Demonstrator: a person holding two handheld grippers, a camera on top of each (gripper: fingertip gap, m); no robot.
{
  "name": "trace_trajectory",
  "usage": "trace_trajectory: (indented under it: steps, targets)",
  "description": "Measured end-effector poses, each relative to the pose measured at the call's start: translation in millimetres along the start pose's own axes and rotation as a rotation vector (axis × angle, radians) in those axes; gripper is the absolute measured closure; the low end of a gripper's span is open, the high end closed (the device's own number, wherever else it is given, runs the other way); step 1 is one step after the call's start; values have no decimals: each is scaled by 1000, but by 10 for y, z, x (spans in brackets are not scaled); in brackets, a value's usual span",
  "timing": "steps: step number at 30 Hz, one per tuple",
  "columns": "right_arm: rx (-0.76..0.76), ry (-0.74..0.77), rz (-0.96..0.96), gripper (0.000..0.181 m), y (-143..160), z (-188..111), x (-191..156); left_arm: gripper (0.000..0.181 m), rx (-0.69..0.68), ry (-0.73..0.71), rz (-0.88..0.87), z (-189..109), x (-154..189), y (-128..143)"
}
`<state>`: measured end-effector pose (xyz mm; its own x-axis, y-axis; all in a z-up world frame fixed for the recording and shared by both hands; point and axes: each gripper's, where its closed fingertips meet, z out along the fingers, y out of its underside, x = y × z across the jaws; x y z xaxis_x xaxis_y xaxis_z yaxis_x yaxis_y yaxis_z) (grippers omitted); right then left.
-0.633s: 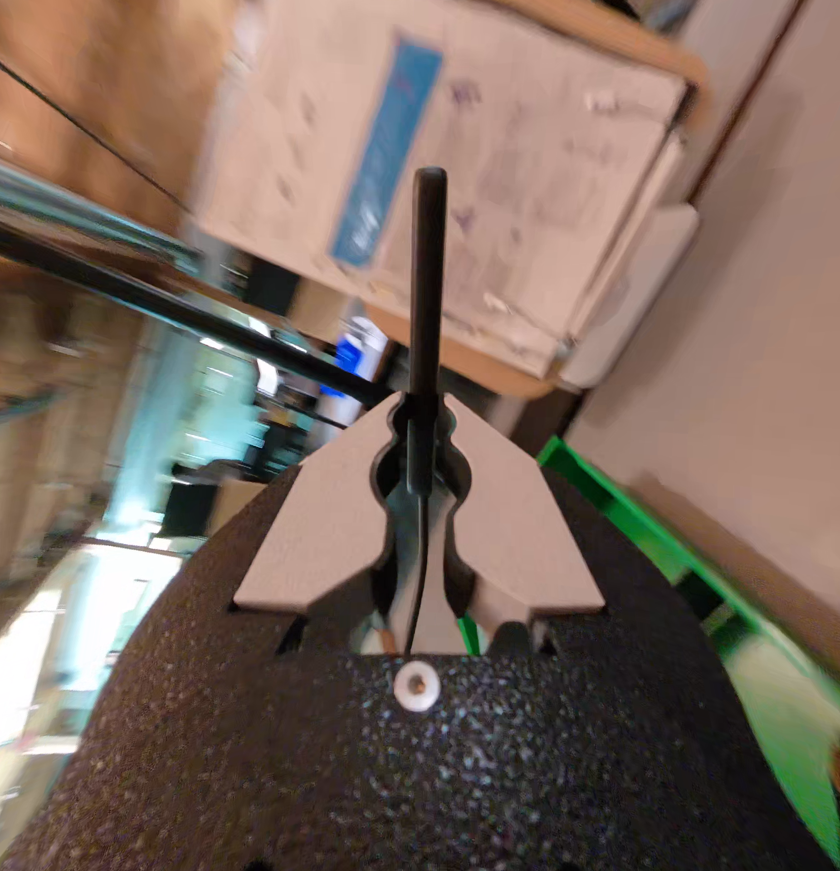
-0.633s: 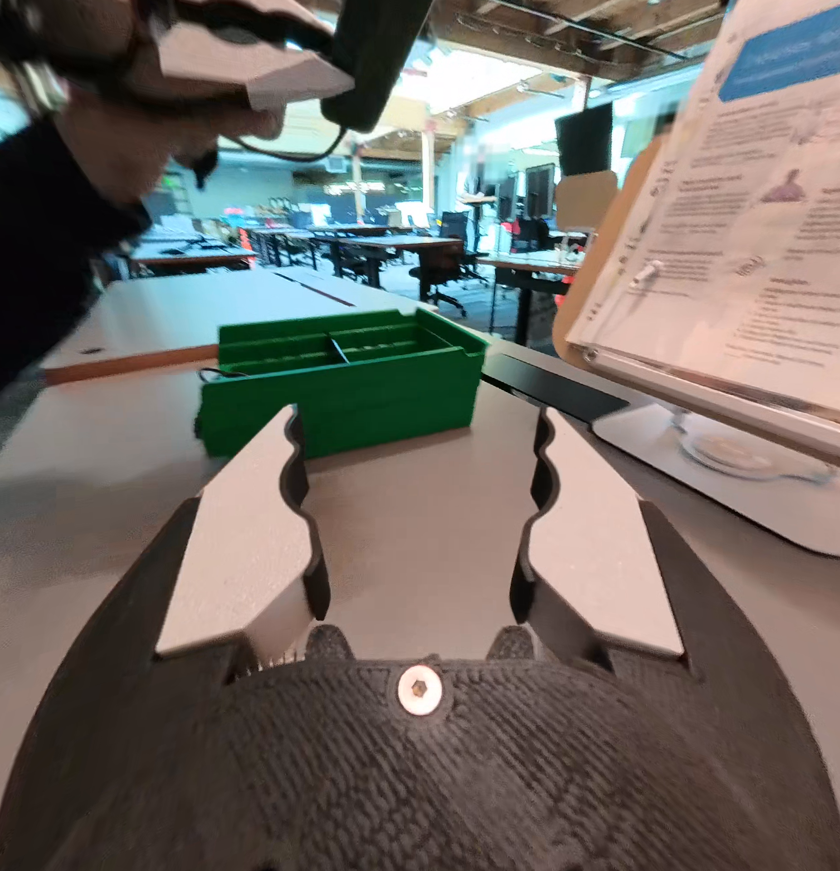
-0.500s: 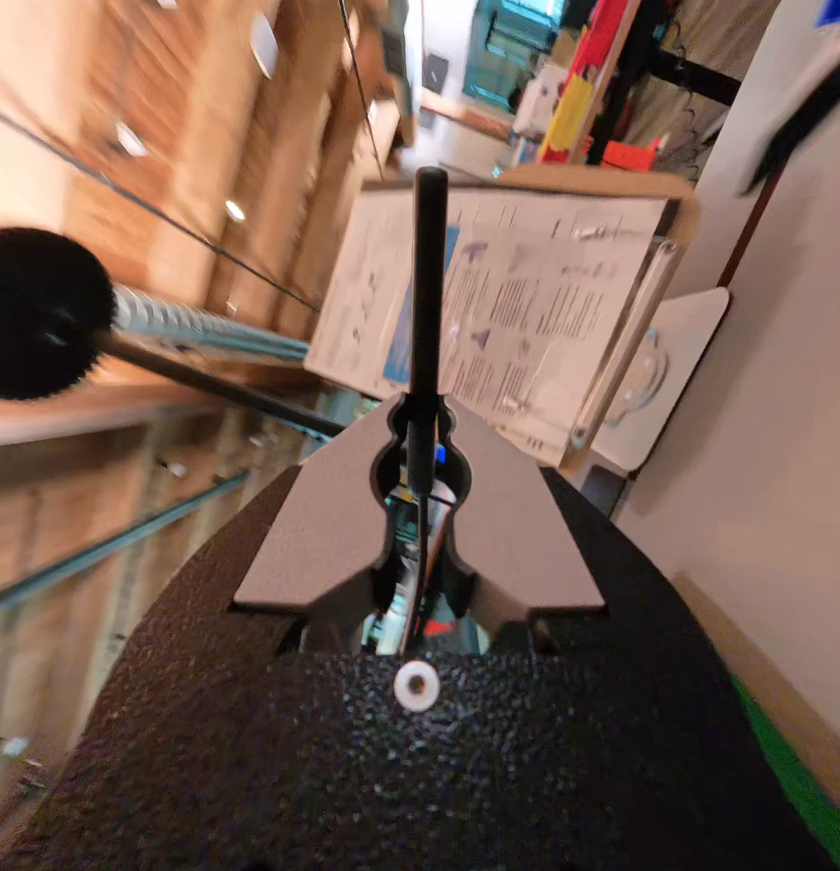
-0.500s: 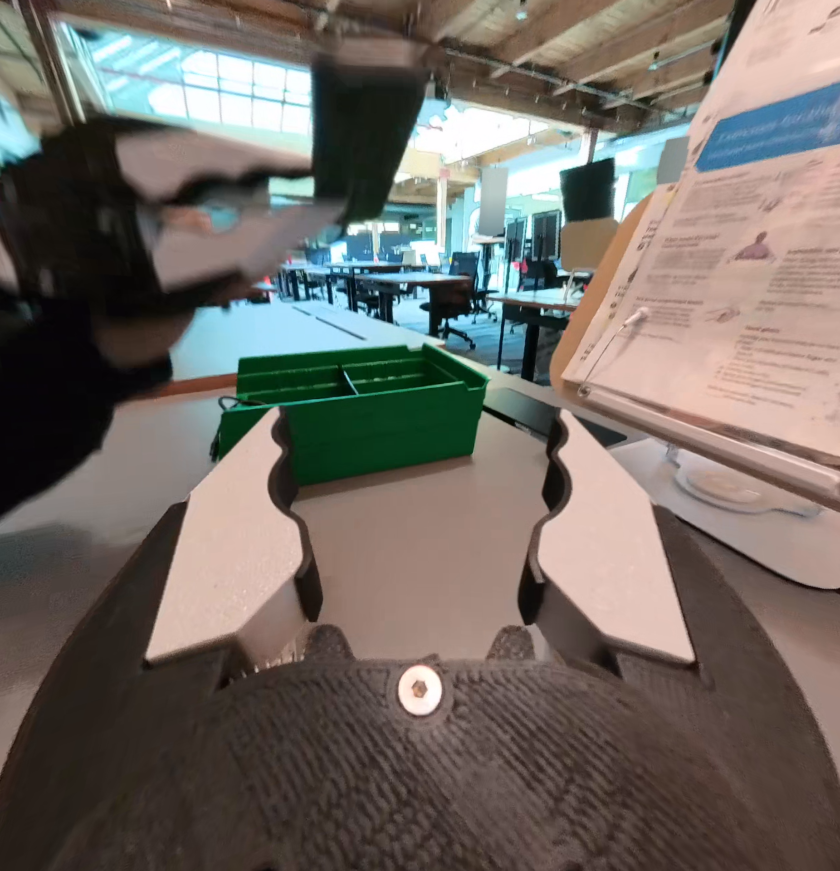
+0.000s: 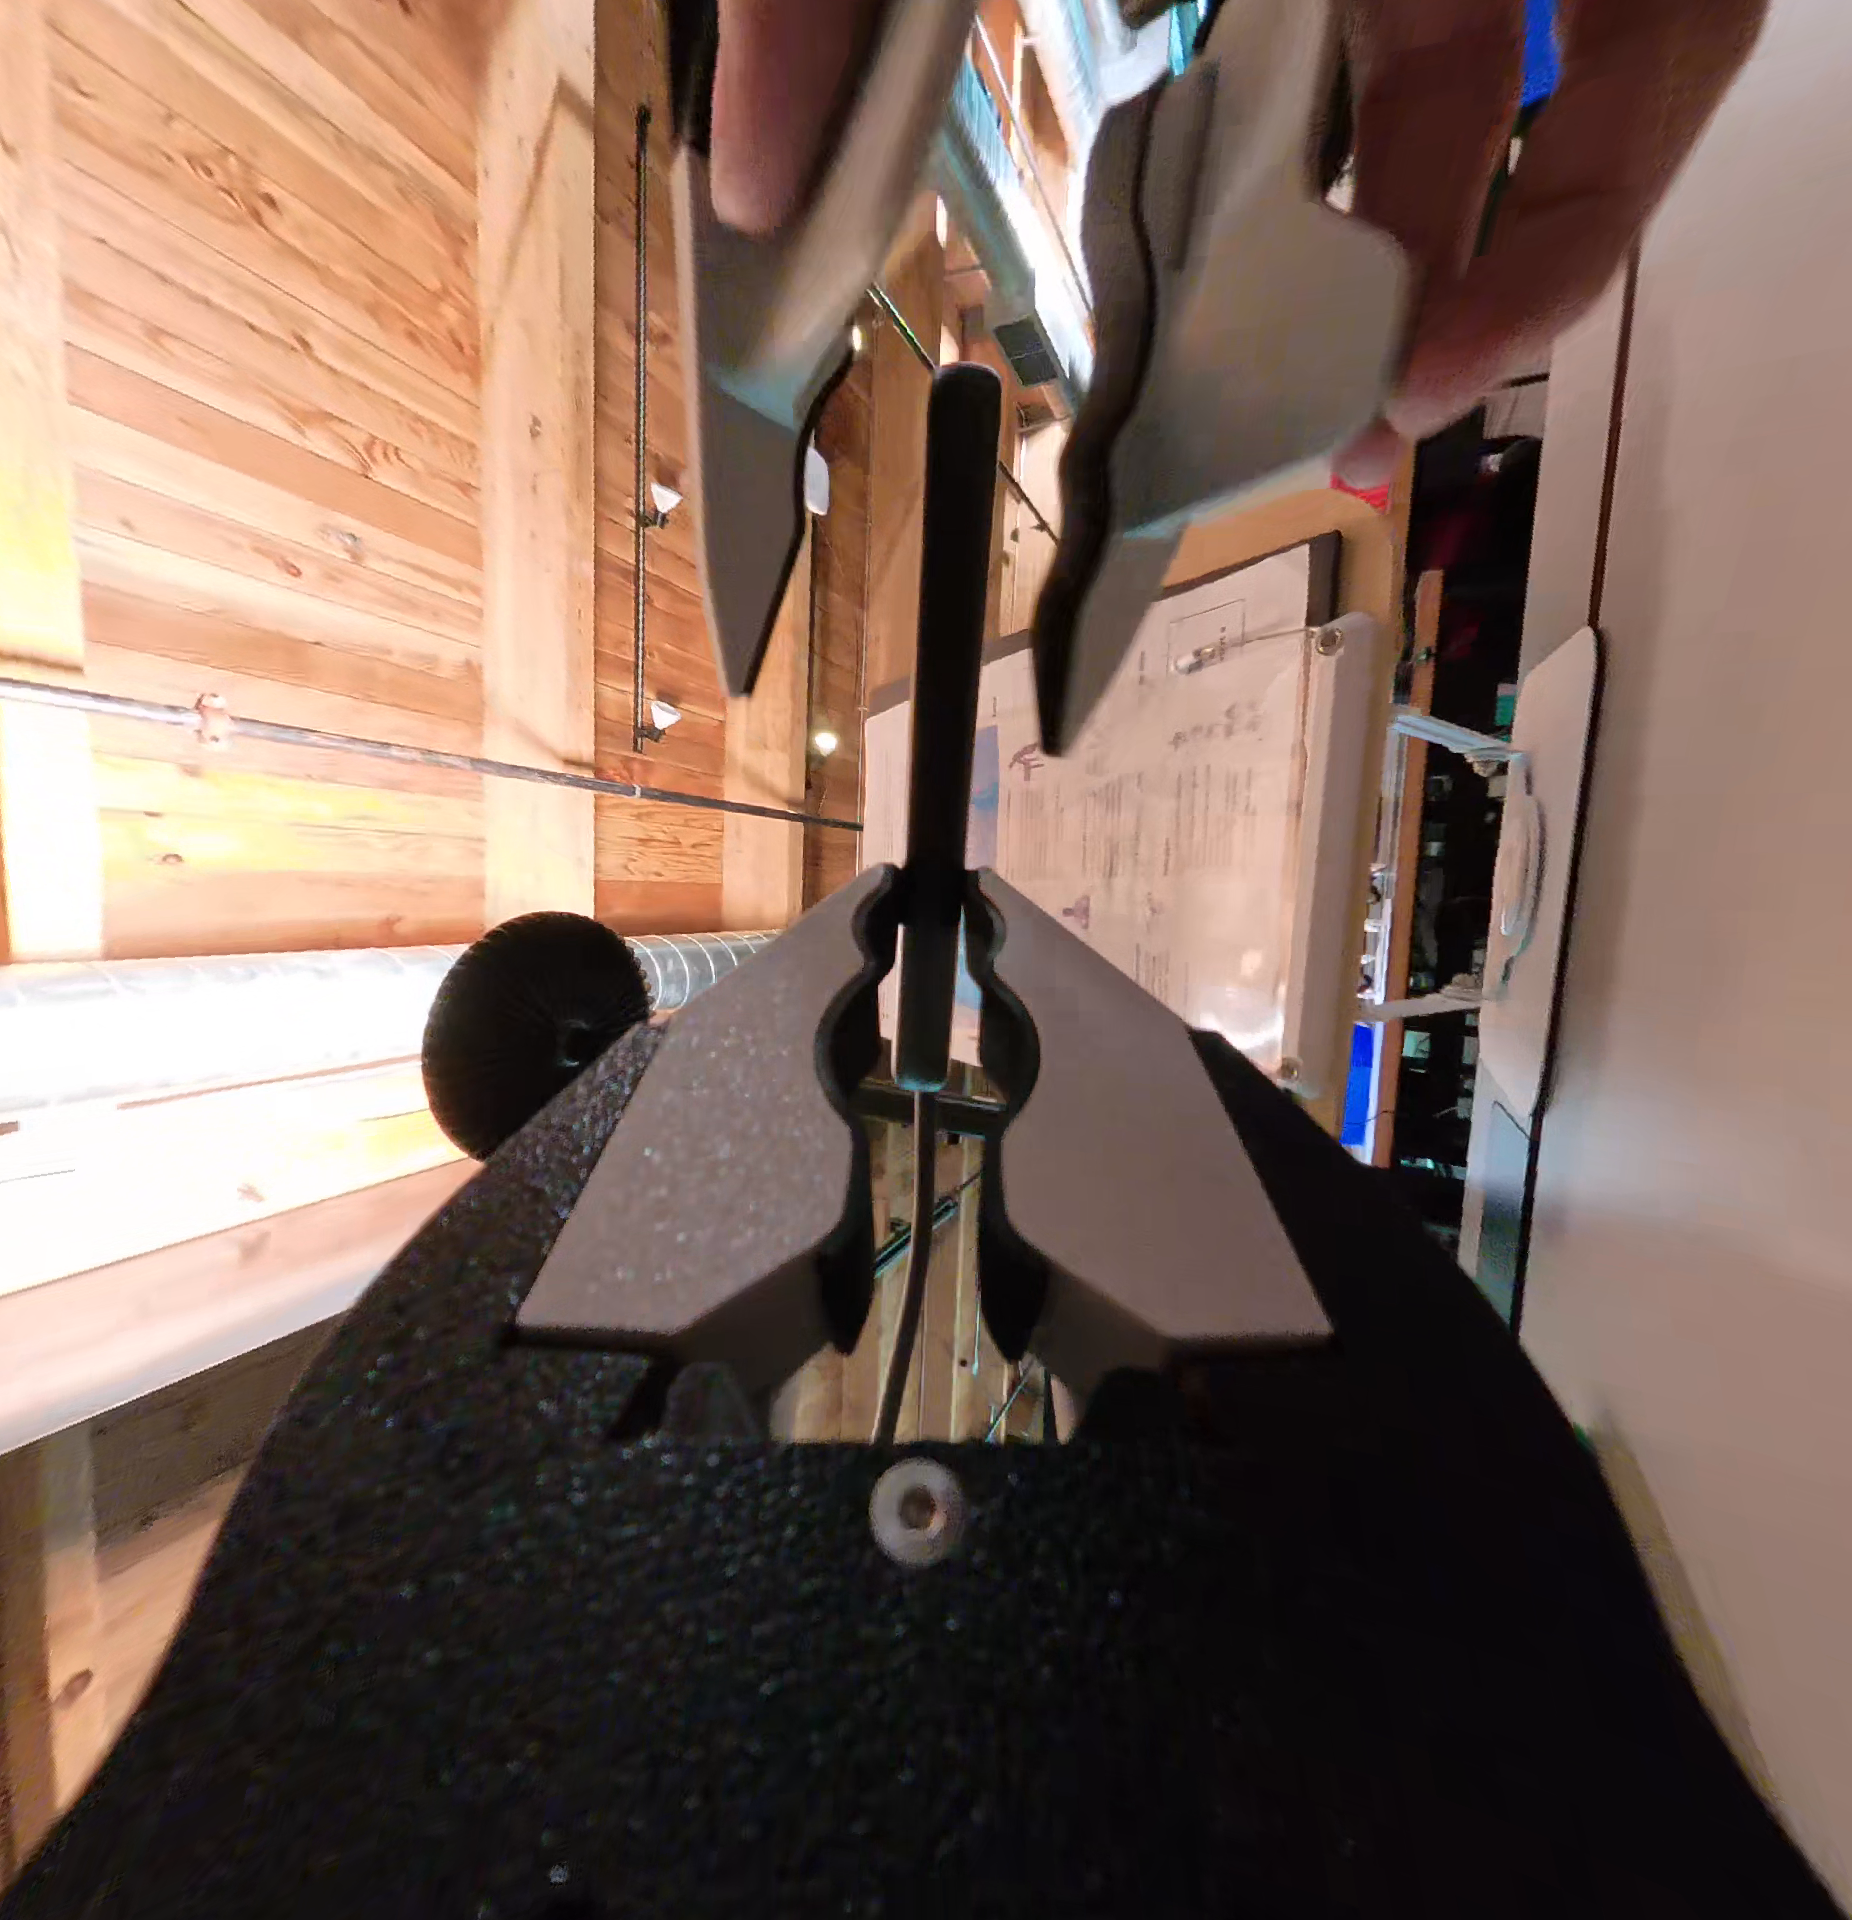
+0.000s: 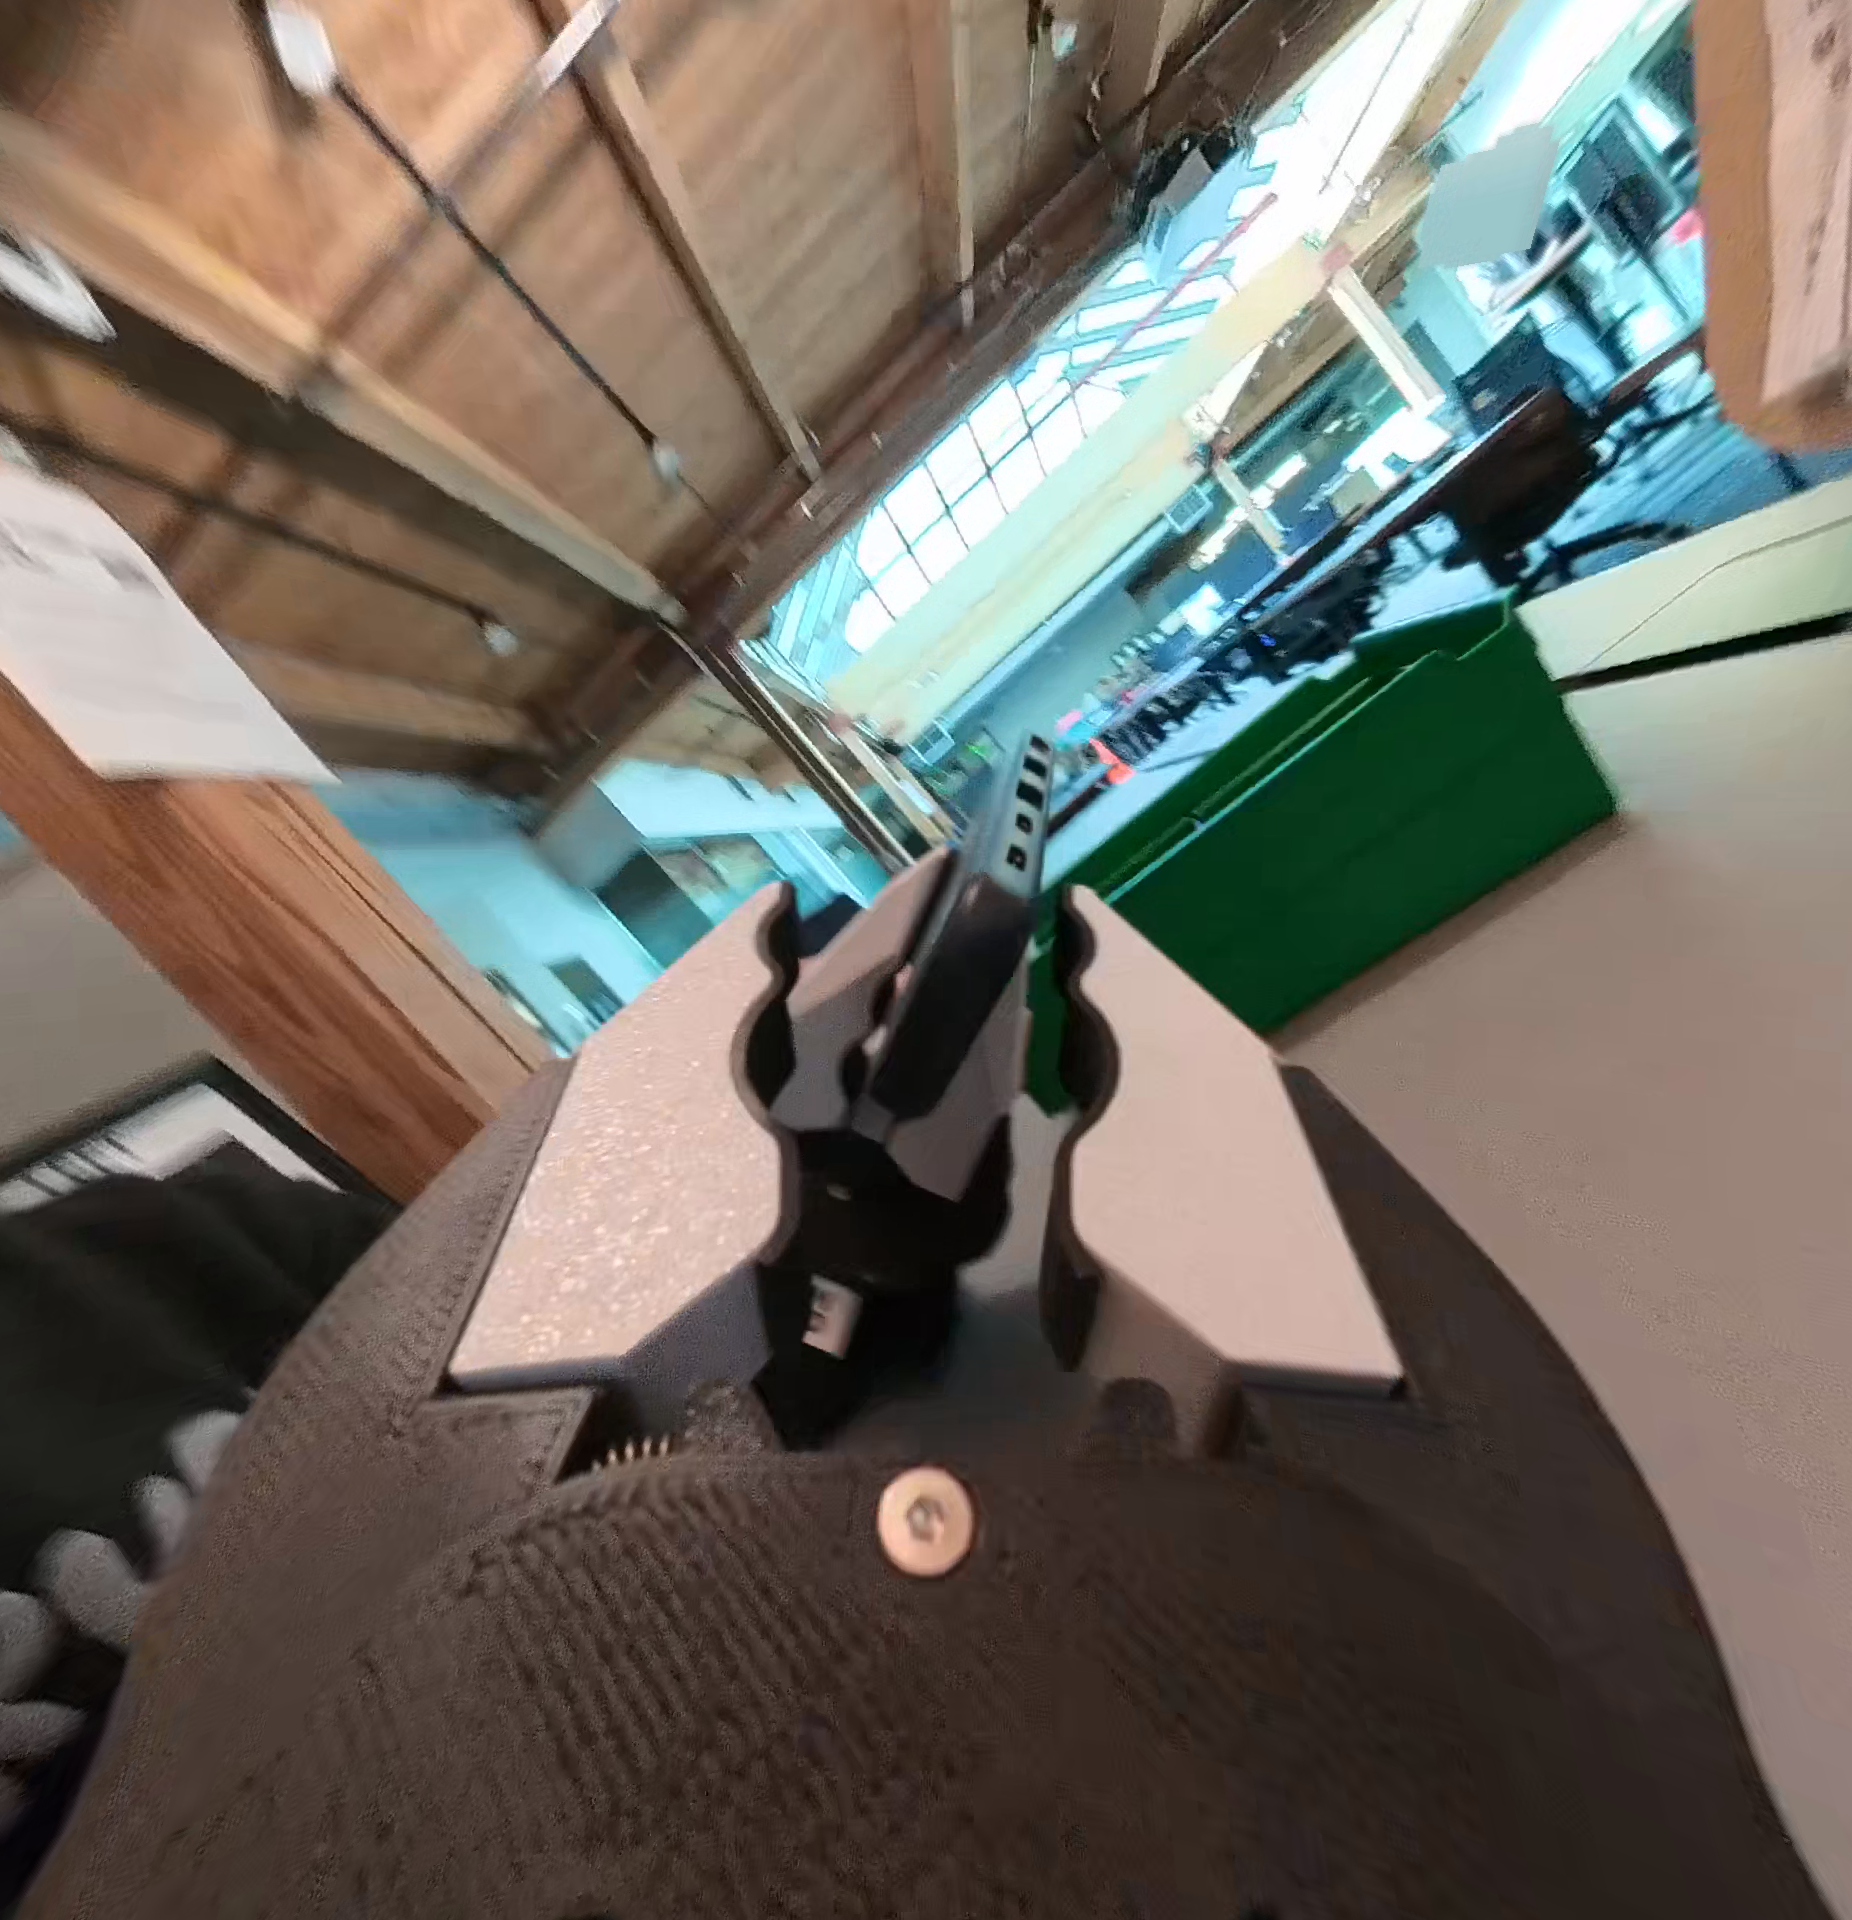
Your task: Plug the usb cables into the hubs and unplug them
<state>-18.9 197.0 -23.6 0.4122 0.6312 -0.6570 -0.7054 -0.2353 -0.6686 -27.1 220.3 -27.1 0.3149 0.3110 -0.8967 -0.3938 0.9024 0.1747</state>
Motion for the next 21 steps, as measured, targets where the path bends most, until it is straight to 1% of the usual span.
trace_trajectory:
  steps: [2, 3, 4, 6, 8, 9, 10, 11, 12, 13, 14, 16, 18, 19, 20, 21]
  targets:
    - [29, -28, 117, 148, -34, -32, 33, 173, -4, 4, 15, -15, 46, 37]
    - [6, -4, 148, 163, 5, -43, 103, 173, -1, 1, 16, -15, 53, 43]
    - [-15, 20, 158, 167, 44, -56, 164, 172, 2, 3, 15, -13, 60, 41]
    - [-56, 34, 146, 170, 92, -74, 214, 171, -10, 22, 22, 3, 110, 50]
    - [-97, 97, 62, 170, 105, -112, 293, 168, -6, 51, 3, 14, 191, 38]
    - [-111, 138, 7, 170, 93, -143, 338, 166, 5, 93, -45, 22, 266, 17]
    - [-110, 179, -43, 170, 53, -176, 375, 159, 14, 155, -119, 20, 359, -12]
    - [-105, 218, -98, 171, 5, -211, 405, 145, 23, 249, -200, 3, 476, -49]
    - [-112, 250, -160, 171, -30, -248, 423, 136, 38, 358, -285, -37, 578, -103]
    - [-139, 277, -225, 170, -41, -283, 432, 136, 65, 451, -379, -91, 611, -175]
    - [-181, 298, -292, 170, -28, -311, 434, 139, 103, 526, -472, -150, 572, -253]
    - [-245, 336, -444, 170, -16, -341, 427, 145, 146, 653, -681, -222, 391, -336]
    - [-294, 323, -613, 170, 20, -322, 349, 149, 189, 825, -916, -268, 204, -389]
    - [-302, 306, -683, 170, 34, -300, 286, 150, 193, 896, -1007, -263, 116, -371]
    - [-309, 282, -733, 170, 55, -272, 217, 151, 189, 961, -1050, -247, 57, -328]
    - [-321, 261, -775, 170, 83, -247, 159, 151, 174, 999, -1047, -206, 21, -258]
